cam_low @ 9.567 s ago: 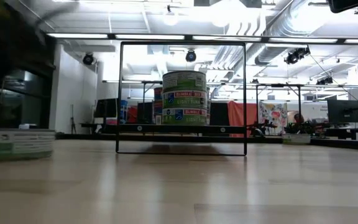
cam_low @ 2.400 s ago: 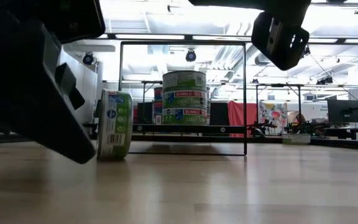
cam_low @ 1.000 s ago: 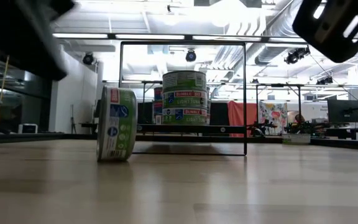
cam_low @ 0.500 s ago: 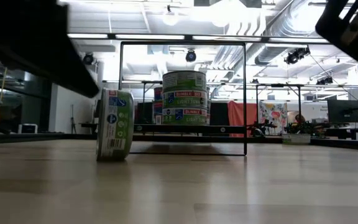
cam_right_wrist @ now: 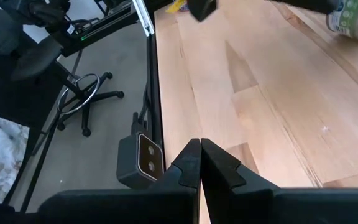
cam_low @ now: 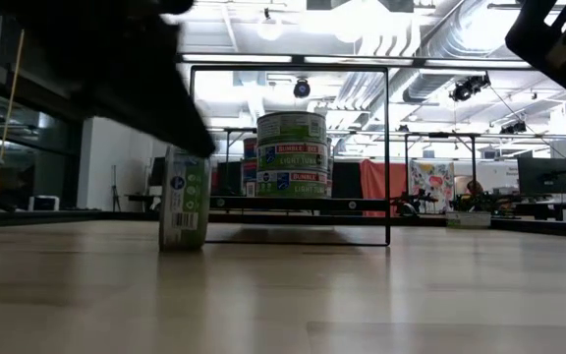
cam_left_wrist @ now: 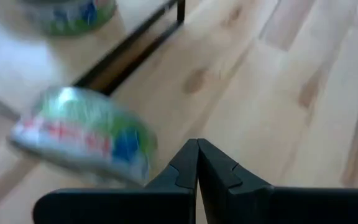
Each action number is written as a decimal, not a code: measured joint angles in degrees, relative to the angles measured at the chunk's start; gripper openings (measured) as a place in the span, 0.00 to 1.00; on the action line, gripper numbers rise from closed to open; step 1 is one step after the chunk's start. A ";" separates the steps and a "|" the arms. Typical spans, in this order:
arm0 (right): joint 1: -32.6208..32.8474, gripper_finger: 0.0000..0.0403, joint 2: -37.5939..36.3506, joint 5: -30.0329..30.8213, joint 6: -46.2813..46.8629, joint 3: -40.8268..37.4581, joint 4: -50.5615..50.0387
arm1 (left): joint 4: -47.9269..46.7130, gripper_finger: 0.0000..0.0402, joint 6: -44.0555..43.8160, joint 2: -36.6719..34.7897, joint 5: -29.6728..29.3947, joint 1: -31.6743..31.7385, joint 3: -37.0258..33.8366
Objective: Stack canned seafood by type on shelf
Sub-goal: Stack the green tuna can on top of the other green tuna cans on the shelf
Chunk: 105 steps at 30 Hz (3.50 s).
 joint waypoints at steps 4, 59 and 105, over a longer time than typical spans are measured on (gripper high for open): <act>0.12 0.00 0.00 -0.03 0.22 0.00 0.00 | 5.17 0.00 4.02 0.00 -0.97 1.98 0.00; -0.32 0.00 -0.11 -2.78 -0.18 0.64 0.38 | 19.93 0.00 14.87 -12.15 3.52 1.17 -4.54; -25.13 0.43 21.27 -7.69 -2.08 53.16 -62.29 | 0.31 0.00 17.88 -66.77 15.25 -5.50 -44.17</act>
